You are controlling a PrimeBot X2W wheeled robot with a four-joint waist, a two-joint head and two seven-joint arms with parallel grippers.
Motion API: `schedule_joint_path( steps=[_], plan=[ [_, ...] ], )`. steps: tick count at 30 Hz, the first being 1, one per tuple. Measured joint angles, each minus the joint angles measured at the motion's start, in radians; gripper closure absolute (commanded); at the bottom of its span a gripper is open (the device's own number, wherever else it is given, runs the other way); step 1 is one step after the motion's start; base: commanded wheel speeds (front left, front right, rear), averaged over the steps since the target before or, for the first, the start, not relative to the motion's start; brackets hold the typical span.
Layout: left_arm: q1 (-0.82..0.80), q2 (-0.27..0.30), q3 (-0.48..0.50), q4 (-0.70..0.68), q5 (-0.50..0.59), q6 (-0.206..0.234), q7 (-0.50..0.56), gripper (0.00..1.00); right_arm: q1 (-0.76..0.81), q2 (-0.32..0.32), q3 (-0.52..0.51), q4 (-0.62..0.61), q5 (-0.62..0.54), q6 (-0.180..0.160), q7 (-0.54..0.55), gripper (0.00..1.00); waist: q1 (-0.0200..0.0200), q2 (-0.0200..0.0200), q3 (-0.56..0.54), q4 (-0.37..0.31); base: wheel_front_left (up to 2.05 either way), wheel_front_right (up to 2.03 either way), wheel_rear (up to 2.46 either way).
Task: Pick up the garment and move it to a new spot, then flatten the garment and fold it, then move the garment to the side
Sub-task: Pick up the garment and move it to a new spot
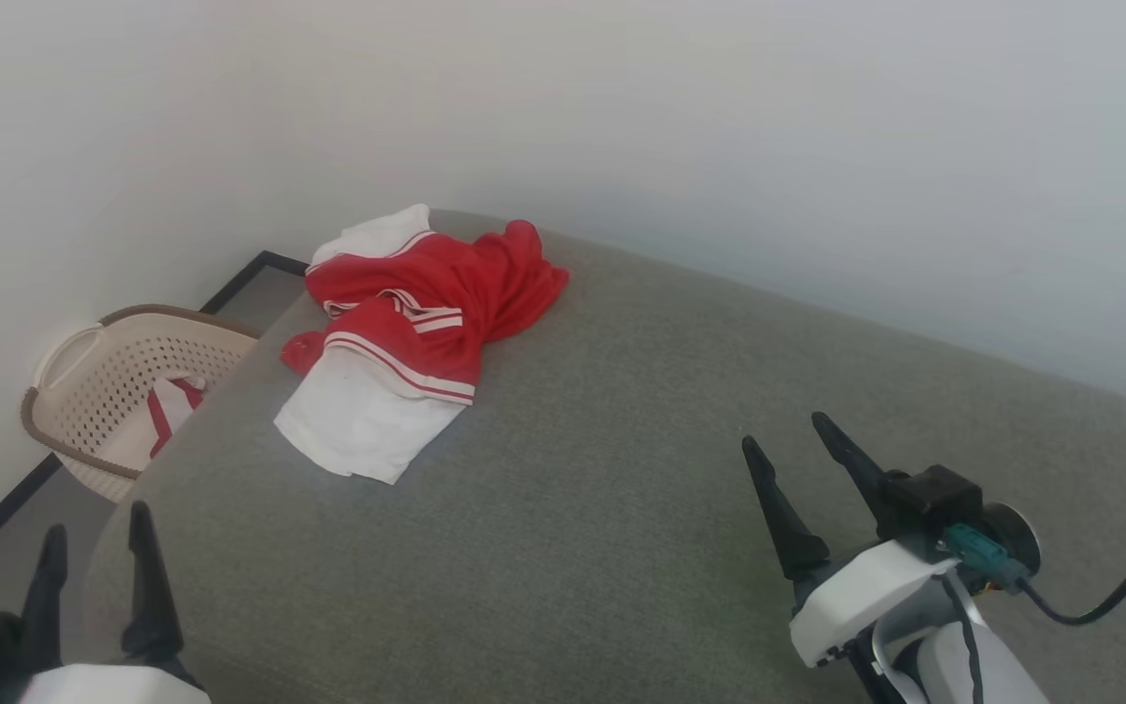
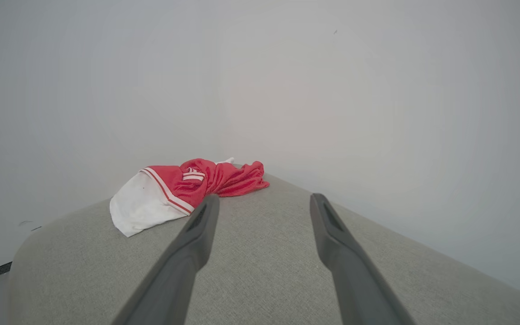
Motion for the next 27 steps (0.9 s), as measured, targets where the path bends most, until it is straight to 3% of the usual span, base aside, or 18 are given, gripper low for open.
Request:
schedule_joint_path(
  steps=[13,27],
  plan=[
    [-0.200,0.058,0.033,0.052,-0.112,-0.045,0.082,0.00,-0.030,-0.060,-0.036,-0.076,-0.011,0.001,0.045,0.00,0.0000,0.0000,0.103,-0.078,0.00,0.00,0.00],
    [-0.628,0.170,-0.016,0.373,-0.170,-0.145,0.209,0.00,-0.112,-0.157,-0.084,-0.220,-0.018,0.001,0.106,0.00,0.0000,0.0000,0.349,-0.180,0.00,0.00,0.00]
  ],
)
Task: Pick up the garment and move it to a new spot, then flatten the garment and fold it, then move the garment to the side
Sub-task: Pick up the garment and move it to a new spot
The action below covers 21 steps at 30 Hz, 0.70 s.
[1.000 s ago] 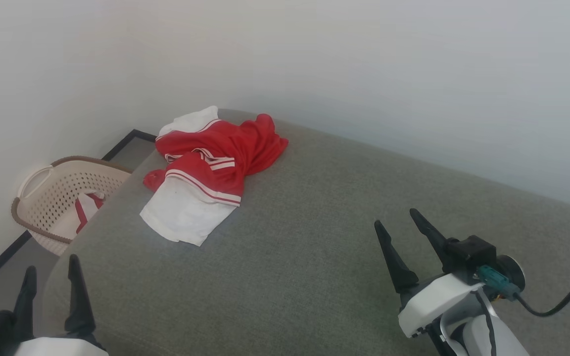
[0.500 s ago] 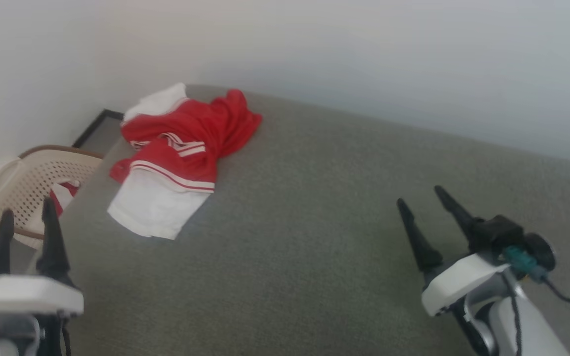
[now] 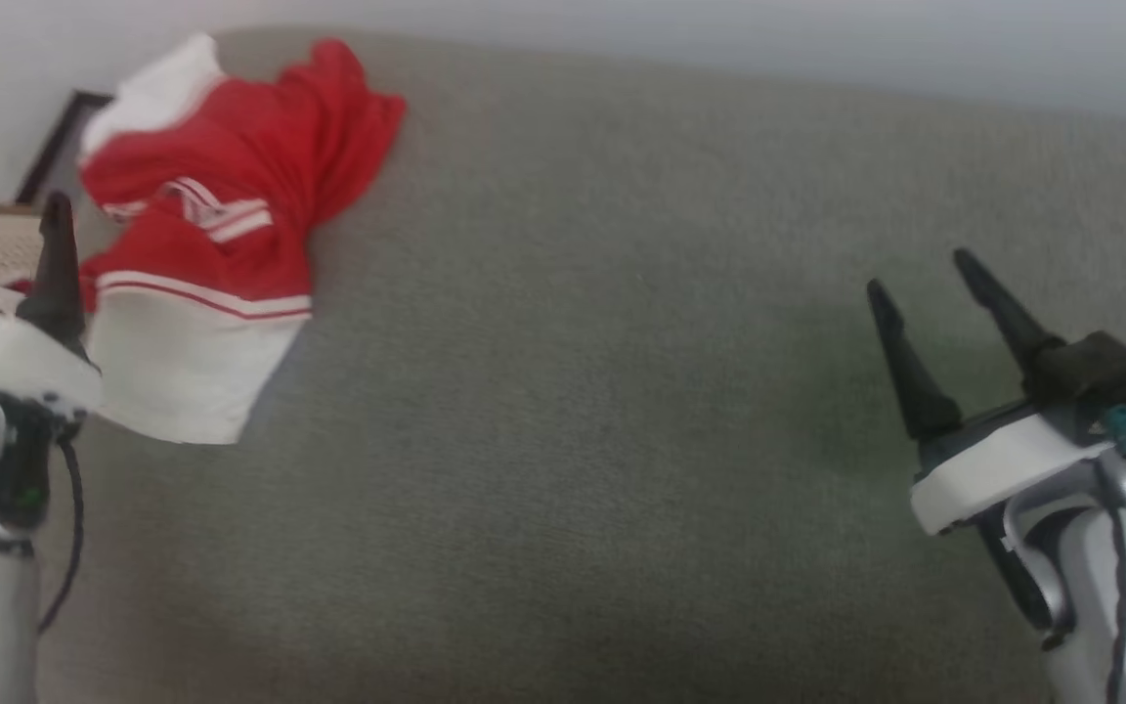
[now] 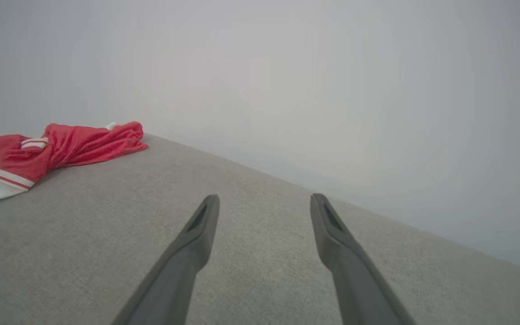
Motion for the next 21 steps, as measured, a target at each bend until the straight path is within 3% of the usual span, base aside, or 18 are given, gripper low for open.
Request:
schedule_joint_path(
  steps=[12,21],
  plan=[
    [-0.321,0.038,-0.111,0.420,0.003,-0.059,0.196,0.00,-0.039,-0.060,-0.037,-0.092,0.009,0.000,0.033,0.00,0.0000,0.0000,0.198,-0.067,0.00,0.00,0.00],
    [-0.532,0.052,-0.165,0.718,0.012,-0.041,0.396,0.00,-0.065,-0.080,-0.040,-0.141,0.019,0.000,0.059,0.00,0.0000,0.0000,0.314,-0.105,0.00,0.00,0.00]
  ],
)
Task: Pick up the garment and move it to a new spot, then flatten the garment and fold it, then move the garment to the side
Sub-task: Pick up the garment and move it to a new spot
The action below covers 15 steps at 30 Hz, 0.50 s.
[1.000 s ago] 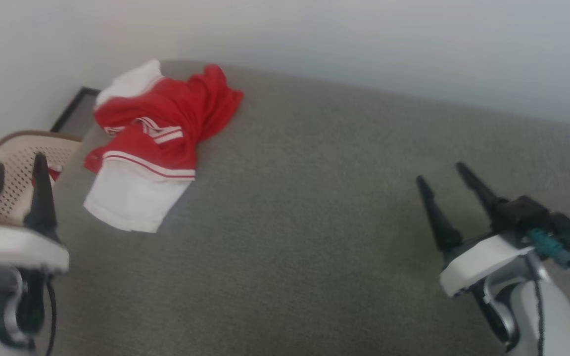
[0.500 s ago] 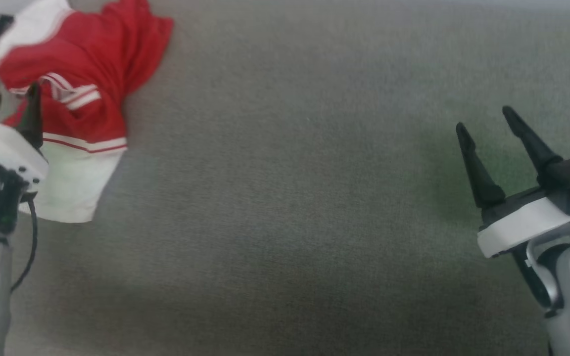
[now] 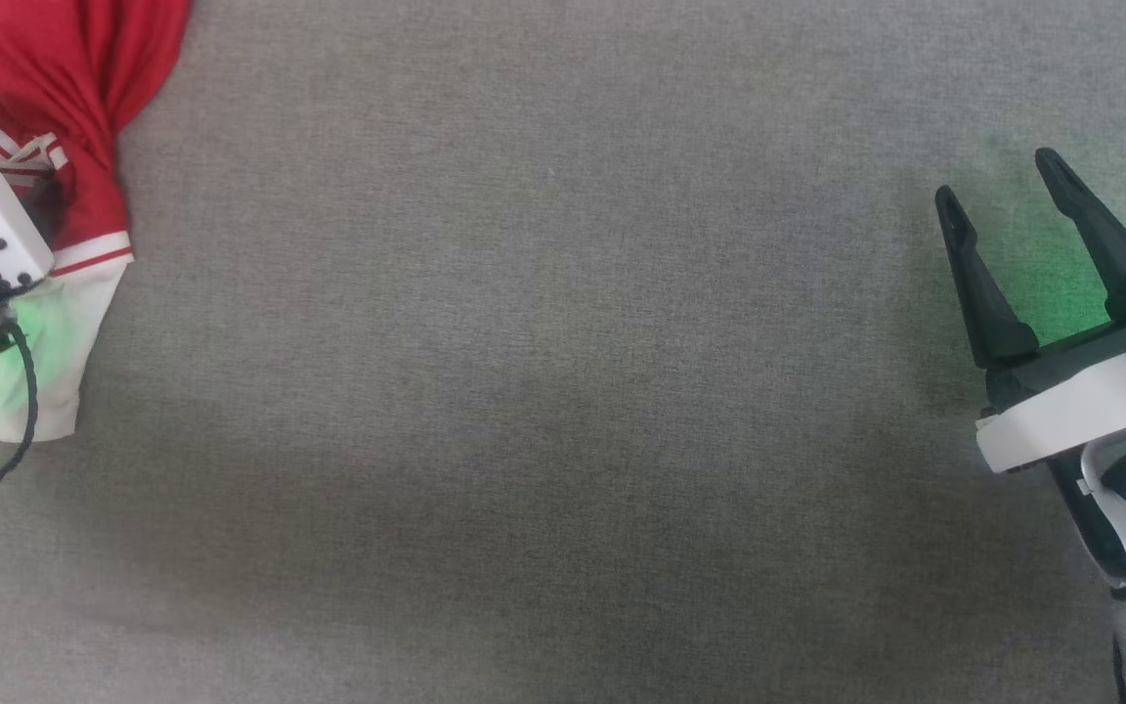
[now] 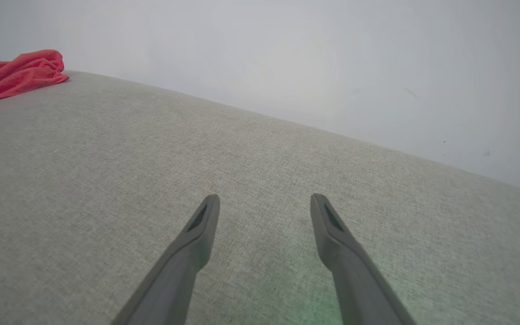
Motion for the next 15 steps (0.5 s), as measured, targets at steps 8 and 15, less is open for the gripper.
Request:
schedule_joint_path(
  steps=[8,15],
  plan=[
    [-0.049,-0.006,-0.014,0.100,-0.002,-0.021,-0.021,1.00,-0.007,-0.006,0.004,0.006,0.009,0.000,0.003,0.00,0.0000,0.0000,-0.002,-0.008,0.00,0.00,0.00],
    [-0.044,0.016,-0.030,0.145,0.010,-0.042,-0.146,1.00,-0.006,0.014,0.015,0.037,0.010,0.000,-0.012,0.00,0.0000,-0.0001,-0.062,-0.005,0.00,0.00,0.00]
  ],
)
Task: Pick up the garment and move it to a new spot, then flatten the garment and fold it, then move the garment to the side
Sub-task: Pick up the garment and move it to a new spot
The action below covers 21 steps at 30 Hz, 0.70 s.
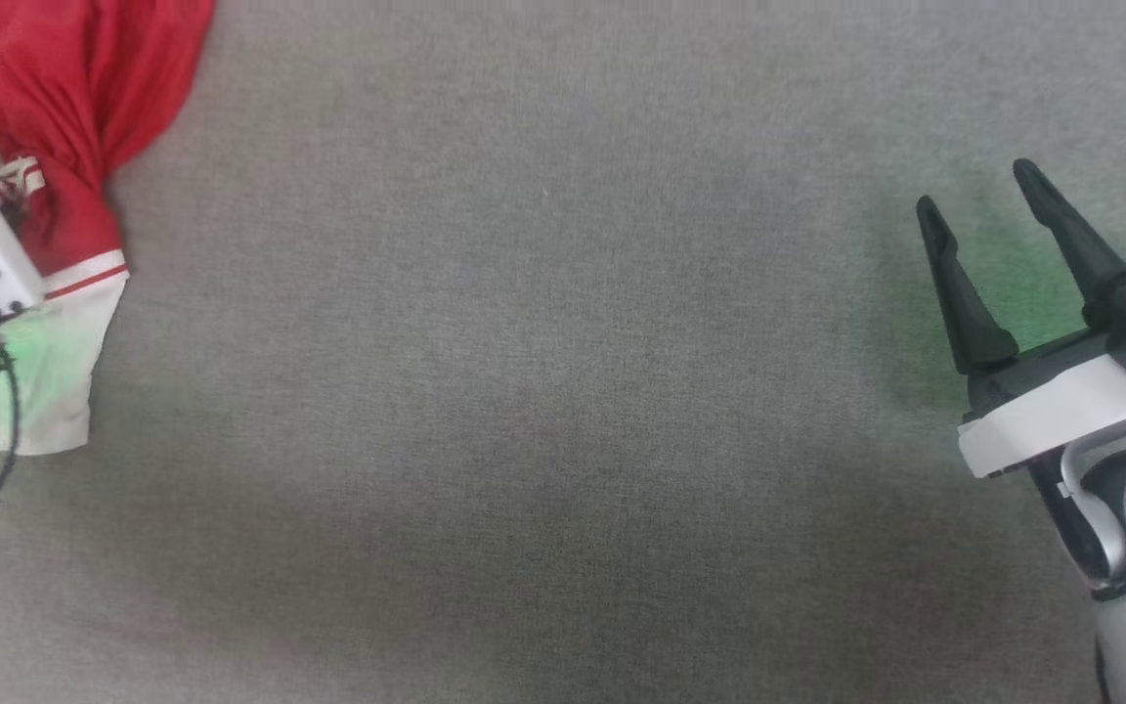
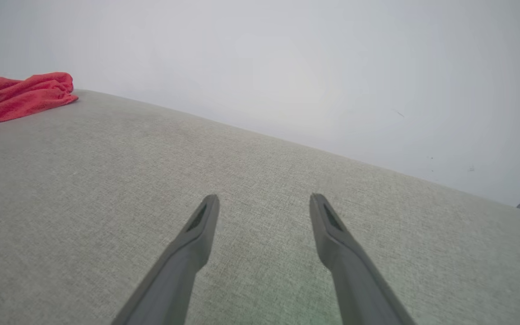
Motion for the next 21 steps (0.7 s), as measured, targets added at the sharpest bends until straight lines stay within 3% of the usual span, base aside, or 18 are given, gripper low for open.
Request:
schedule_joint_path(
  steps=[12,21],
  plan=[
    [-0.025,0.098,-0.044,-0.075,0.031,-0.032,-0.188,1.00,0.047,0.062,0.003,0.088,0.005,0.000,-0.057,0.00,0.0001,0.0000,-0.184,0.014,0.00,0.00,0.00],
    [-0.044,0.168,-0.091,-0.233,0.039,-0.036,-0.196,1.00,0.076,0.104,0.003,0.132,0.006,0.000,-0.083,0.00,0.0000,0.0001,-0.326,0.019,0.00,0.00,0.00]
  ],
)
